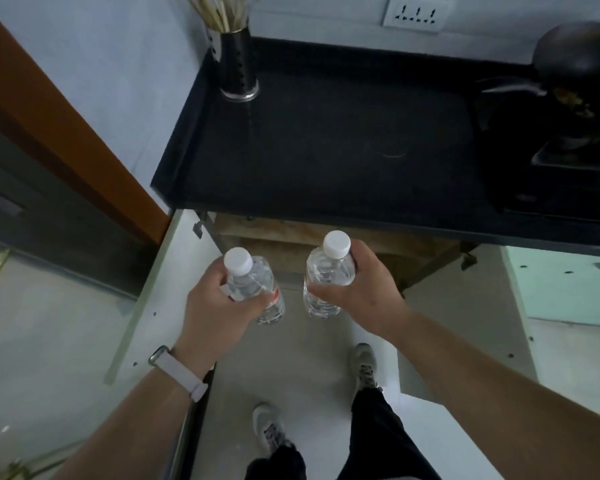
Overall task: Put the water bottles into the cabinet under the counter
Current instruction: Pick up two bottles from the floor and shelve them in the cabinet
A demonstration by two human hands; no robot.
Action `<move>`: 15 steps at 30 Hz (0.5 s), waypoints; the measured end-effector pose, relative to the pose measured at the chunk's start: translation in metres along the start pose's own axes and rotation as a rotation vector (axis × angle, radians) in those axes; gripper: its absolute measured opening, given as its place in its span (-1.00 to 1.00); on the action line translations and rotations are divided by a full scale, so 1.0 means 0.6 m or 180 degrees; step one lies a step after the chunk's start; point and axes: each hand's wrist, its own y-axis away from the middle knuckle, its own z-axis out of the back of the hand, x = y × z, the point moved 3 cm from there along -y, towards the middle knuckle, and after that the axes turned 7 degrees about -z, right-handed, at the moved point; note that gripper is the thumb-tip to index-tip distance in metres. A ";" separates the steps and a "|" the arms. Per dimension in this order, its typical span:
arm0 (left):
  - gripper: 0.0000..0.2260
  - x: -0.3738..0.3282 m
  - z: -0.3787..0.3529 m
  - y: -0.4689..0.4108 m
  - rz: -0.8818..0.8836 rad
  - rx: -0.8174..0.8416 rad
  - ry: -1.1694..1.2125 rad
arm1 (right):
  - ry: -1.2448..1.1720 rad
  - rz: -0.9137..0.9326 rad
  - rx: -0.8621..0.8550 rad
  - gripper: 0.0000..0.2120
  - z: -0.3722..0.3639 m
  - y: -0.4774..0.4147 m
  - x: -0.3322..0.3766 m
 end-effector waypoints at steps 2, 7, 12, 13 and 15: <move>-0.49 0.018 -0.014 -0.022 0.0121 -0.0040 -0.0005 | -0.0005 -0.0014 0.0152 -0.38 -0.012 -0.038 -0.012; -0.54 0.077 -0.050 -0.067 0.0303 -0.0254 -0.0075 | 0.0156 -0.0113 0.0515 -0.39 -0.047 -0.125 -0.062; -0.52 0.190 -0.111 -0.110 0.0325 -0.0403 -0.0079 | 0.0214 -0.0105 0.0754 -0.34 -0.110 -0.221 -0.145; -0.51 0.222 -0.125 -0.119 0.0334 -0.0437 -0.0057 | 0.0189 -0.0104 0.0804 -0.34 -0.127 -0.242 -0.164; -0.50 0.284 -0.154 -0.136 0.0342 -0.0489 -0.0020 | 0.0114 -0.0072 0.0857 -0.35 -0.161 -0.281 -0.208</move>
